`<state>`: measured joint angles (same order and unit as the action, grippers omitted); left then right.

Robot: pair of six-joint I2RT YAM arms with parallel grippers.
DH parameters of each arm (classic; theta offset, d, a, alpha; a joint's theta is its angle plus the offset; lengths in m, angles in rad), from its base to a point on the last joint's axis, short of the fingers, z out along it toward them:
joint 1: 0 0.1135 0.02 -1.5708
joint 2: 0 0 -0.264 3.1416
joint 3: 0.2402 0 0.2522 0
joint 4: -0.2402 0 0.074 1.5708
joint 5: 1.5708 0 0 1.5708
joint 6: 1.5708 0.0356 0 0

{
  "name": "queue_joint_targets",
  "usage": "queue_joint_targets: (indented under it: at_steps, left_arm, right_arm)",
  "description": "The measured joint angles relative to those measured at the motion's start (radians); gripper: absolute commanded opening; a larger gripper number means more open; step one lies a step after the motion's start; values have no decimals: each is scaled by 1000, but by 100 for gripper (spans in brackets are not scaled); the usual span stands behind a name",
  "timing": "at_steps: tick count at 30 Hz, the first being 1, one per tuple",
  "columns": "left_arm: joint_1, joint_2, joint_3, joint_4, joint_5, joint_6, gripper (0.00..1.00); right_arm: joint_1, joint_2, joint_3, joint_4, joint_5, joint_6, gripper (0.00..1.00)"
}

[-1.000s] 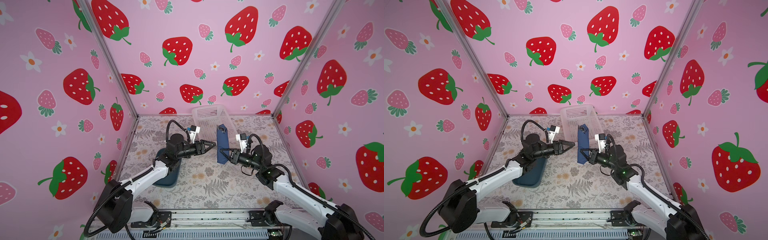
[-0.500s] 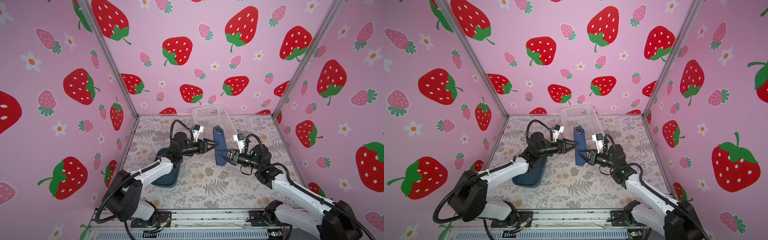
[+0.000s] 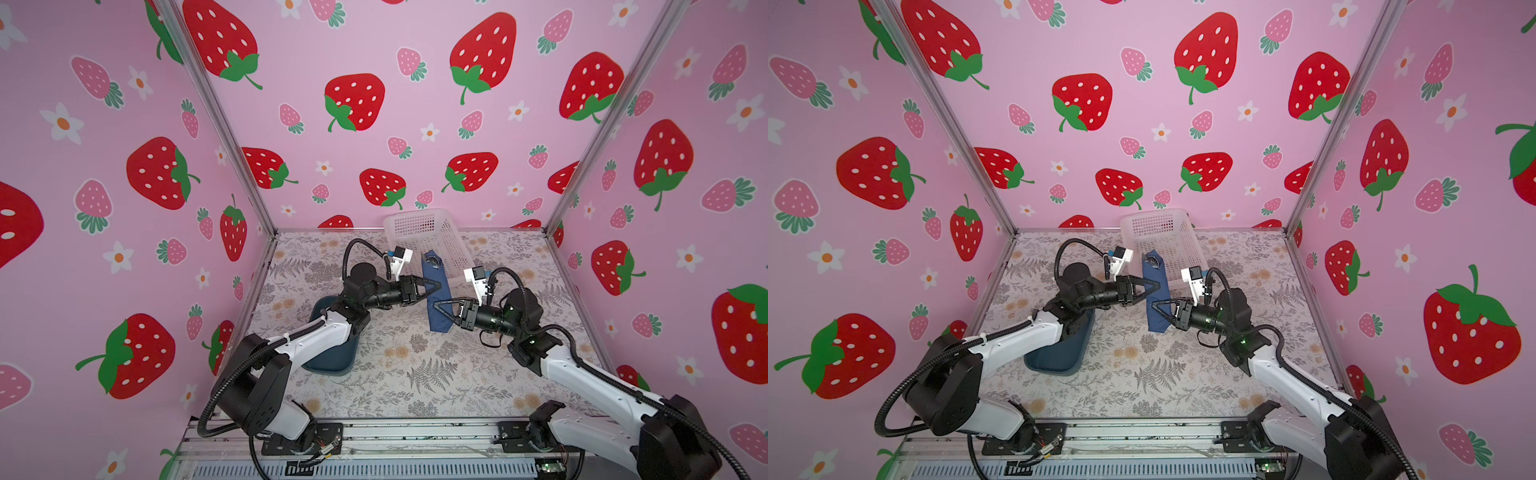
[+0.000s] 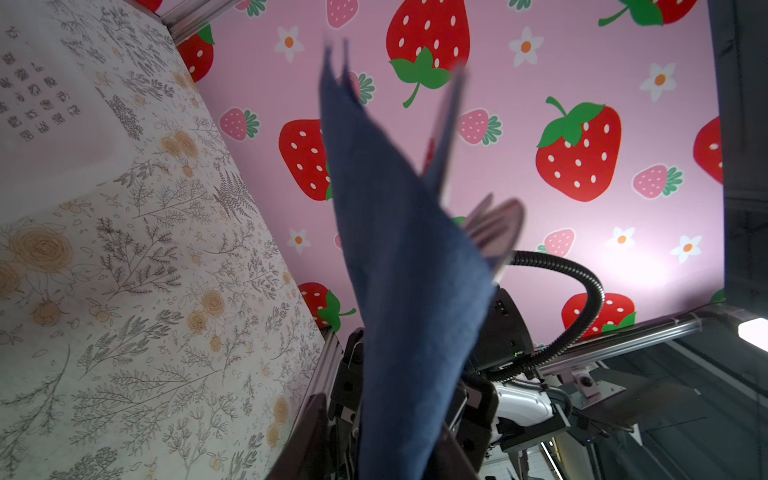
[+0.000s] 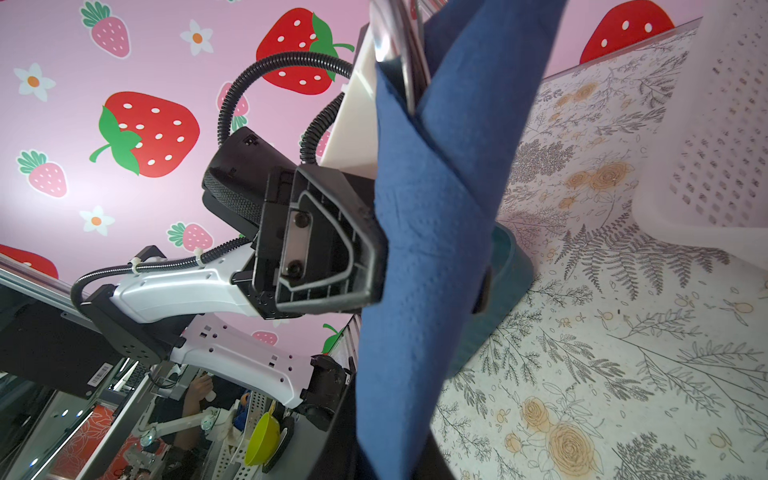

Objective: Place the utensils on the paper napkin and roll it up
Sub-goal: 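Hold the blue napkin bundle upright with both grippers, pressing the wrap closed, then release and withdraw the right gripper while the left gripper lifts the bundle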

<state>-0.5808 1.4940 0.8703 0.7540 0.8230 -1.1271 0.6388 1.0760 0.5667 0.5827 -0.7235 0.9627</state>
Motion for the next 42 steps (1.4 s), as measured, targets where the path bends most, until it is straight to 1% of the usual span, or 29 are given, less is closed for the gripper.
queue_joint_targets:
  at_steps: [3,5,10,15,16,19,22,24,27,30,34,36,38,40,42]
  left_arm:
    - [0,-1,0,7,0,1,19]
    - [0,-1,0,8,0,2,15]
    - [0,-8,0,6,0,7,10]
    - [-2,-34,0,-2,-2,24,7]
    - [-2,-41,0,-6,-3,28,7]
    - [-2,-58,0,-21,-3,39,7]
    - [5,-72,-1,-29,-4,51,7]
    - [12,-85,-8,-35,-7,57,7]
    - [33,-120,-32,-50,-16,59,7]
    - [61,-155,-54,-68,-23,62,7]
    - [99,-222,-92,-103,-30,80,7]
    - [114,-258,-103,-135,-30,89,7]
    - [127,-292,-109,-166,-30,103,7]
    - [137,-323,-109,-200,-30,117,7]
    - [146,-351,-109,-231,-29,134,7]
  right_arm:
    - [0,0,0,0,0,3,18]
    - [0,0,0,0,0,6,19]
    - [0,0,0,0,1,8,20]
    - [0,-8,0,10,4,10,27]
    - [0,-13,0,11,6,10,29]
    - [0,-25,0,10,13,15,44]
    - [-1,-40,4,-8,30,6,55]
    - [-5,-55,12,-36,47,-5,59]
    - [-19,-91,32,-100,99,-28,65]
    - [-50,-137,39,-164,181,-48,69]
    - [-91,-131,60,-297,363,-30,68]
    - [-106,-80,71,-344,429,-5,68]
    - [-113,12,92,-375,465,13,69]
    - [-116,126,146,-425,491,14,72]
    - [-116,237,236,-496,533,-10,74]
